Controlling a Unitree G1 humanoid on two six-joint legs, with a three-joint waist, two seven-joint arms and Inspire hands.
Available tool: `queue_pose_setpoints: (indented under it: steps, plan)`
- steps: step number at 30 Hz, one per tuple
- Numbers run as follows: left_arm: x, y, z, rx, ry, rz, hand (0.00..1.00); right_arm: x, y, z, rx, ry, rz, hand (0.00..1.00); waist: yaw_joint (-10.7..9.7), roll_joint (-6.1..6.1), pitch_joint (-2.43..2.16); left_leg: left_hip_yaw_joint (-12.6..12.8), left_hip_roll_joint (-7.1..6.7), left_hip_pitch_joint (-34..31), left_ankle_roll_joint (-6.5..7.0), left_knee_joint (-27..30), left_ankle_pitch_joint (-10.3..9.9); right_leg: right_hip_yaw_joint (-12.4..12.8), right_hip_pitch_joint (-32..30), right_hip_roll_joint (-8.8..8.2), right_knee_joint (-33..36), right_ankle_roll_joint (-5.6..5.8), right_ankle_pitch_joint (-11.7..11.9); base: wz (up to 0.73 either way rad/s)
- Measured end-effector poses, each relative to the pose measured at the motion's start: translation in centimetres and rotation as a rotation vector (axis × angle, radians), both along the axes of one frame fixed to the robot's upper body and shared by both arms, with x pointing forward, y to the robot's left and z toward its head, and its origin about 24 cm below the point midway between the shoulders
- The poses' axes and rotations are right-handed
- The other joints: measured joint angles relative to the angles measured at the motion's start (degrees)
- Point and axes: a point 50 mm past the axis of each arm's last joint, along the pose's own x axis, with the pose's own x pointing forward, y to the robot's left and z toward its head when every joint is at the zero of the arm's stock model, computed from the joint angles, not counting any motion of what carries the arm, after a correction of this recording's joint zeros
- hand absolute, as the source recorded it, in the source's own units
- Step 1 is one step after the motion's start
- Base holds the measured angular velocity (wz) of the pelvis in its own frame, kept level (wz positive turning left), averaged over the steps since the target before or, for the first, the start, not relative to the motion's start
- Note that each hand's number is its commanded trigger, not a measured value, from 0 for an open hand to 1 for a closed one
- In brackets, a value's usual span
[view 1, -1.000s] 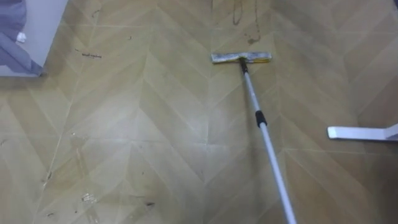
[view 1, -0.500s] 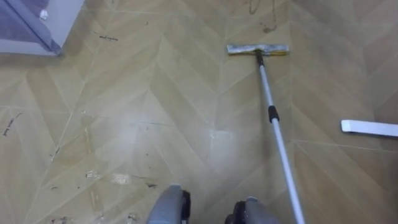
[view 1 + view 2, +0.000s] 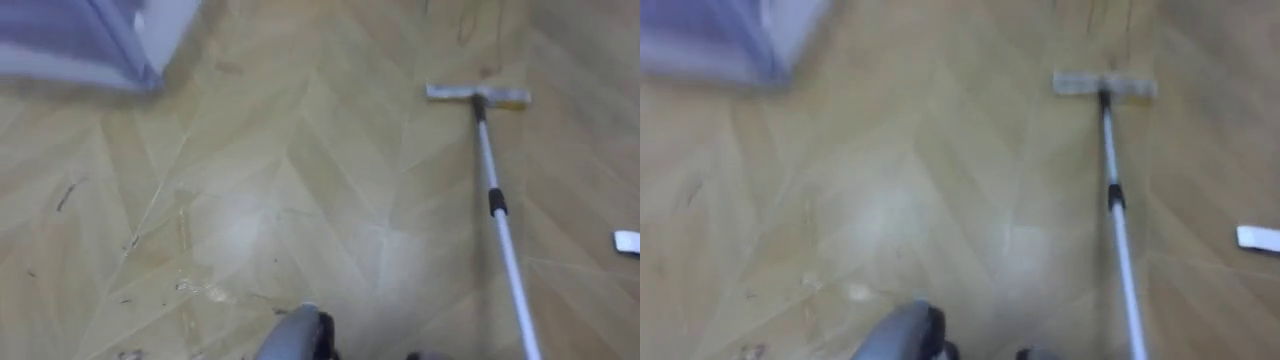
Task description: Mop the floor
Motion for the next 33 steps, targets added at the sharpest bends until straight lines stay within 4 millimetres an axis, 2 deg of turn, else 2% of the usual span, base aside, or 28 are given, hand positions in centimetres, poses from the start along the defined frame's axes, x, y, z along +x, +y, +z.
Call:
queue_pose_setpoints:
  steps: [1,3,4,5,7,8,9,11,12,13,14,15,16,17,18,19,20,22,23,24,25,26,27,28,29,30,31,33]
  plan:
    - [-0.1,0.2,0.1,0.022,-0.016,0.024,0.00,-1.0,0.4,-0.2,0.005,0.033,-0.002,1.00,-0.3,0.22,0.71,-0.2,-0.05,2.1,0.48,-1.3,-0.8,0.0,-3.5,0.38,2.5,0.05,2.4,-0.44]
    - [0.7,0.3,0.3,0.032,-0.060,0.028,0.00,-2.2,1.1,-0.4,0.014,0.060,-0.009,1.00,-1.4,1.31,0.33,-0.1,-0.19,4.0,0.95,-3.5,-0.8,-0.5,-8.9,1.63,0.6,0.52,5.1,-0.26]
    - [1.3,0.5,0.4,0.033,-0.086,0.021,0.00,-2.7,1.9,-0.7,0.026,0.069,-0.022,1.00,-2.1,1.31,0.65,-0.1,-0.24,4.7,1.70,-4.1,-1.0,-0.7,-11.2,2.25,-3.8,0.43,6.2,-0.07]
    - [1.6,0.5,0.5,0.033,-0.101,0.017,0.00,-2.9,2.3,-0.9,0.032,0.069,-0.032,1.00,-2.3,1.36,0.61,-0.1,-0.29,4.9,1.86,-4.1,-1.4,-0.9,-12.1,2.58,-6.3,0.24,6.8,-0.03]
    - [2.0,0.1,0.5,0.023,-0.117,0.011,0.00,-2.6,3.6,-1.3,0.062,0.070,-0.059,1.00,-2.7,0.82,1.02,-0.1,-1.02,6.8,1.82,-4.8,-3.3,-2.0,-13.6,3.80,-17.6,-1.26,9.3,-0.04]
    - [2.0,0.1,0.5,0.021,-0.113,0.009,0.00,-2.1,3.8,-1.3,0.068,0.062,-0.063,1.00,-2.7,0.93,1.06,0.0,-1.22,7.7,1.91,-5.1,-3.8,-2.2,-13.2,3.87,-20.0,-1.71,9.9,0.04]
    - [1.8,0.0,0.5,0.021,-0.099,0.013,0.00,-1.4,3.8,-1.3,0.070,0.057,-0.067,1.00,-2.5,-0.17,1.90,0.1,-1.30,10.0,1.68,-5.7,-5.6,-3.5,-11.3,3.87,-23.6,-2.81,10.6,0.00]
    - [1.2,0.2,0.4,0.026,-0.071,0.028,0.00,0.0,3.4,-1.2,0.055,0.042,-0.055,1.00,-1.2,-0.60,1.95,0.0,-0.61,12.9,0.07,-4.8,-7.1,-4.7,-8.9,3.95,-22.4,-3.81,10.0,-0.12]
    - [1.3,0.4,0.5,0.031,-0.068,0.041,0.00,1.9,2.9,-0.9,0.032,0.017,-0.030,1.00,-0.1,-0.92,2.03,0.7,0.95,11.9,-3.60,1.3,-4.5,-5.1,-7.5,4.72,-21.3,-4.39,8.6,-0.32]
    - [1.2,0.8,0.6,0.042,-0.067,0.062,0.00,4.3,2.3,-0.4,0.008,-0.023,-0.007,1.00,1.3,-2.08,2.44,1.5,2.50,9.0,-6.69,9.5,2.8,-4.5,-6.1,5.89,-19.6,-5.07,7.0,-0.40]
    - [1.2,1.0,0.6,0.048,-0.067,0.067,0.00,5.5,2.1,-0.2,-0.002,-0.045,0.013,1.00,2.2,-2.96,2.58,2.1,3.11,7.7,-6.98,13.2,7.5,-4.0,-5.5,6.39,-18.8,-5.83,6.4,-0.49]
    - [1.0,1.2,0.7,0.063,-0.067,0.066,0.00,8.3,1.8,0.5,-0.018,-0.106,0.050,1.00,3.7,-4.78,2.57,2.1,3.03,4.0,-7.70,19.2,19.2,-3.4,-4.4,6.56,-17.4,-7.17,4.8,-0.34]
    - [1.2,1.2,0.7,0.064,-0.071,0.053,0.00,11.4,1.5,1.5,-0.031,-0.182,0.083,1.00,4.3,-5.64,2.63,1.5,2.92,-0.9,-8.49,24.6,25.6,-3.5,-3.6,6.97,-16.6,-7.78,3.2,-0.22]
    - [1.6,1.2,0.8,0.062,-0.085,0.047,0.00,12.8,1.3,2.0,-0.035,-0.224,0.093,1.00,4.8,-6.24,2.88,1.7,3.13,-3.7,-8.38,26.7,25.5,-3.5,-3.3,7.16,-16.0,-8.04,2.3,-0.09]
    - [2.2,1.1,0.9,0.055,-0.111,0.036,0.00,14.8,1.2,2.8,-0.037,-0.293,0.109,1.00,6.4,-7.07,3.45,1.9,4.05,-9.2,-7.56,29.5,24.9,-3.5,-2.5,7.66,-15.3,-8.05,1.0,-0.14]
    - [2.5,0.9,0.9,0.039,-0.131,0.030,0.00,16.7,1.4,3.5,-0.031,-0.360,0.124,1.00,7.5,-7.47,3.68,1.7,4.85,-13.0,-6.92,27.2,23.6,-3.5,-0.9,8.33,-15.5,-8.13,0.0,-0.14]
    - [2.5,0.8,0.9,0.029,-0.133,0.027,0.00,17.3,1.5,3.8,-0.026,-0.380,0.128,1.00,7.9,-7.54,3.72,1.6,5.04,-13.9,-7.03,24.4,22.7,-3.5,0.1,8.46,-15.7,-7.97,-0.7,0.00]
    - [1.8,0.6,0.8,-0.003,-0.123,0.024,0.00,17.6,1.7,3.8,0.008,-0.411,0.111,1.00,8.7,-6.72,3.59,1.5,5.67,-10.9,-7.13,1.1,20.5,-4.0,5.6,8.42,-18.0,-7.00,-3.6,0.15]
    - [1.9,0.5,0.8,-0.008,-0.123,0.019,0.00,17.2,1.7,3.6,0.015,-0.406,0.103,1.00,8.5,-6.41,3.45,1.4,5.97,-9.6,-7.11,-5.4,20.5,-4.4,6.8,8.34,-18.7,-6.80,-4.5,0.33]
    - [1.7,0.6,0.8,-0.015,-0.109,0.003,0.00,15.7,1.5,3.0,0.025,-0.382,0.076,1.00,7.7,-5.36,3.03,1.6,6.03,-7.8,-4.90,-13.1,19.6,-5.2,9.4,7.81,-19.7,-6.04,-6.3,0.62]
    - [1.8,0.7,0.8,-0.019,-0.104,0.005,0.00,13.3,1.1,2.2,0.028,-0.336,0.033,1.00,6.8,-5.24,2.74,2.7,4.66,-6.4,-1.82,-13.1,17.9,-5.8,11.5,6.23,-20.7,-4.63,-7.7,0.71]
    - [1.9,0.6,0.8,-0.026,-0.107,0.003,0.00,12.1,0.8,1.9,0.021,-0.307,0.016,1.00,6.5,-5.01,2.62,2.8,3.81,-5.7,-0.43,-13.0,16.9,-5.7,12.4,5.68,-21.1,-4.22,-8.0,0.60]
    - [2.0,0.6,0.8,-0.034,-0.109,0.004,0.00,9.6,0.1,1.4,0.001,-0.239,-0.007,1.00,5.9,-4.84,2.58,3.5,2.15,-3.9,1.16,-13.1,15.0,-5.0,12.9,4.15,-19.2,-2.93,-7.5,0.37]
    - [2.0,0.5,0.8,-0.038,-0.114,0.023,0.00,6.6,-0.8,1.1,-0.027,-0.164,-0.026,1.00,5.1,-4.24,2.15,3.9,0.22,-2.1,2.44,-12.8,13.2,-4.5,12.6,2.68,-14.9,-0.26,-4.8,0.32]
    - [2.1,0.4,0.8,-0.040,-0.120,0.032,0.00,4.9,-1.1,1.0,-0.042,-0.125,-0.038,1.00,4.7,-3.54,1.68,3.8,-0.43,-1.3,2.98,-12.6,12.3,-4.2,12.2,2.26,-12.6,0.56,-2.6,0.35]
    - [2.2,0.4,0.9,-0.036,-0.129,0.034,0.00,2.1,-1.1,0.6,-0.061,-0.054,-0.051,1.00,3.8,-2.38,0.91,3.6,-1.37,0.2,3.81,-12.6,10.8,-3.0,10.8,2.02,-8.3,1.27,2.0,0.16]
    - [2.5,0.6,1.0,-0.027,-0.151,0.040,0.00,0.5,-1.0,0.5,-0.075,-0.015,-0.059,1.00,3.3,-1.60,0.70,3.1,-2.08,1.4,4.08,-12.8,9.6,-1.2,8.4,2.53,-5.1,1.73,4.3,0.03]
    - [2.9,0.7,1.1,-0.013,-0.169,0.047,0.00,-0.6,0.2,-0.1,-0.067,0.010,-0.064,1.00,1.8,-0.62,1.02,2.1,-2.95,3.0,4.22,-13.7,8.8,-0.4,4.1,3.03,-4.2,1.65,4.2,-0.10]
